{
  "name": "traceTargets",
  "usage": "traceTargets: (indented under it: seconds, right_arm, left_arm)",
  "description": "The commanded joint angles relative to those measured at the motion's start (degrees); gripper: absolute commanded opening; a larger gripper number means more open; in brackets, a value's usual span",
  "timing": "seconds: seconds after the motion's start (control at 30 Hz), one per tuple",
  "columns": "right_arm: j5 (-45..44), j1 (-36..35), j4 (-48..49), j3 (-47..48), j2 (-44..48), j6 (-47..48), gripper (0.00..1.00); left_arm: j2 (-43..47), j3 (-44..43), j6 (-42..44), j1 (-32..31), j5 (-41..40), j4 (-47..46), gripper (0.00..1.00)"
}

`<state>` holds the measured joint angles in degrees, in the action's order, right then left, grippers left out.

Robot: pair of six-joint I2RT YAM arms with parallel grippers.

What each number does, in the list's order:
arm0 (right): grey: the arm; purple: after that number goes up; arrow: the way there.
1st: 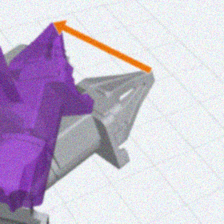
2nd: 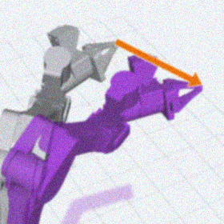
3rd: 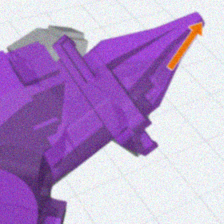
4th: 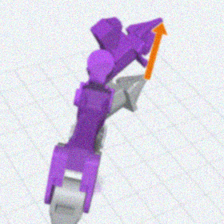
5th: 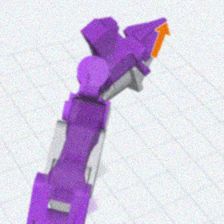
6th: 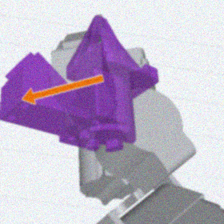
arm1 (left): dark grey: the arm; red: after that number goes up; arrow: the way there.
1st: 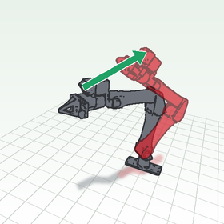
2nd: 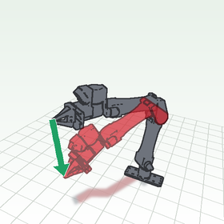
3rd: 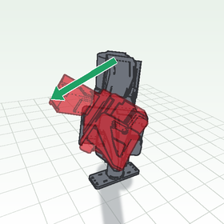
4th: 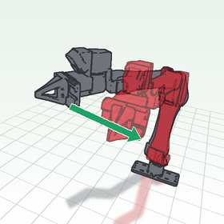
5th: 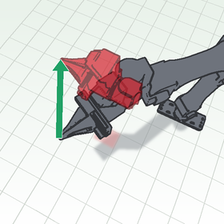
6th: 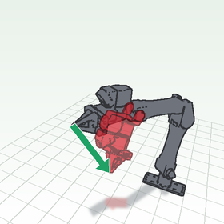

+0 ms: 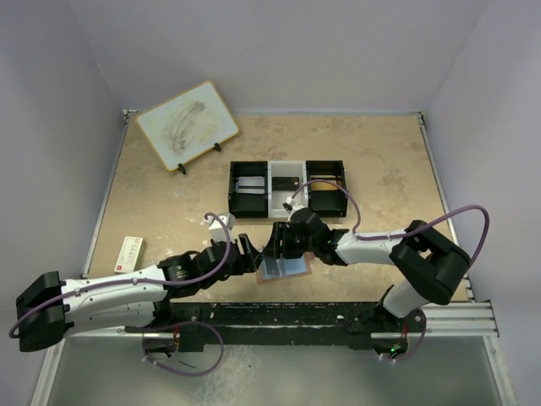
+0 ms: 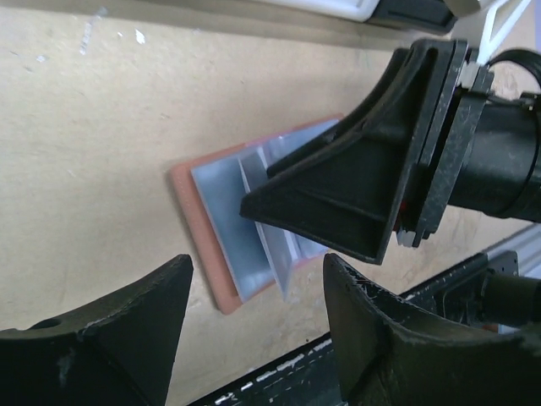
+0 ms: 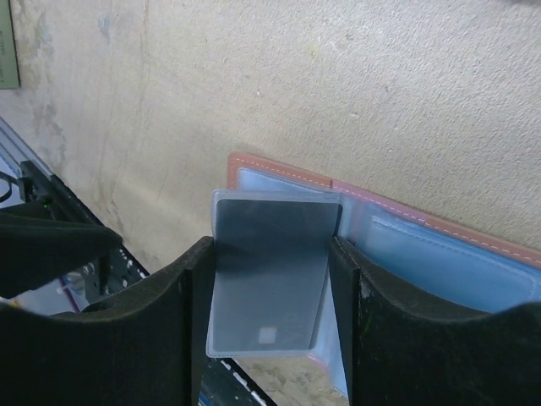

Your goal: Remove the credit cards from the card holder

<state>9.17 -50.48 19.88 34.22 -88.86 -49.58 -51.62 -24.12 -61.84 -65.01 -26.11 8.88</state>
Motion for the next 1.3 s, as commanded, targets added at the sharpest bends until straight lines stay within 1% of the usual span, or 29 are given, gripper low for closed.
traceTargets:
  seconds: [0.0, 0.17, 0.23, 0.3, 0.57, 0.63, 0.7, 0.8, 0.87, 0.97, 1.03, 1.17, 1.27]
  right_arm:
    - [1.20, -0.16, -2.22, -2.64, -3.43, -0.49, 0.52]
    - [1.14, 0.11, -2.46, -2.72, -3.28, -0.50, 0.52]
    - [1.11, 0.19, -2.64, -2.71, -3.18, -0.48, 0.52]
    - [1.05, 0.21, -2.65, -2.81, -3.04, -0.44, 0.52]
    - [0.39, 0.36, -3.69, -2.73, -2.30, -0.47, 0.52]
    - [0.32, 0.38, -3.75, -2.90, -1.61, -0.63, 0.52]
    - [0.60, 0.39, -3.81, -2.86, -0.62, -0.51, 0.54]
    - [1.19, 0.43, -5.51, -1.78, 2.16, -0.01, 0.57]
    - [0.17, 0.40, -8.10, -0.53, 4.99, 0.42, 0.60]
    - [-3.99, 0.51, -13.74, 1.30, 9.83, 0.82, 0.71]
    - [-7.23, 1.04, -17.60, 1.96, 13.11, 0.79, 0.74]
    - [-12.52, 3.45, -23.75, 0.98, 19.60, 0.26, 0.78]
    - [-13.54, 7.69, -26.53, -1.80, 23.49, 0.13, 0.80]
  left_arm:
    - [-2.58, 1.98, 0.47, -0.01, 6.21, -11.54, 0.60]
    - [-7.94, 2.91, -0.09, -0.03, 9.79, -18.09, 0.55]
    - [-9.82, 3.25, -0.49, -0.03, 10.16, -21.13, 0.53]
    - [-11.60, 3.33, -0.81, -0.02, 10.32, -23.52, 0.48]
    - [-19.41, 2.41, -1.56, -0.11, 11.23, -27.38, 0.41]
    - [-20.39, 2.59, -1.53, -0.11, 11.61, -28.55, 0.38]
    - [-21.15, 2.18, -1.34, -0.11, 11.61, -28.74, 0.32]
    - [-22.06, 0.78, -0.76, -0.11, 11.22, -27.78, 0.22]
    - [-22.48, -0.48, -0.41, -0.11, 10.62, -26.29, 0.18]
    - [-23.56, -1.92, 0.43, -0.11, 10.47, -25.56, 0.18]
    - [-24.59, -3.03, 1.11, -0.09, 11.35, -25.79, 0.21]
    - [-27.38, -5.83, 2.48, -0.20, 13.52, -26.89, 0.31]
    - [-30.50, -8.42, 3.47, -0.45, 15.93, -28.11, 0.40]
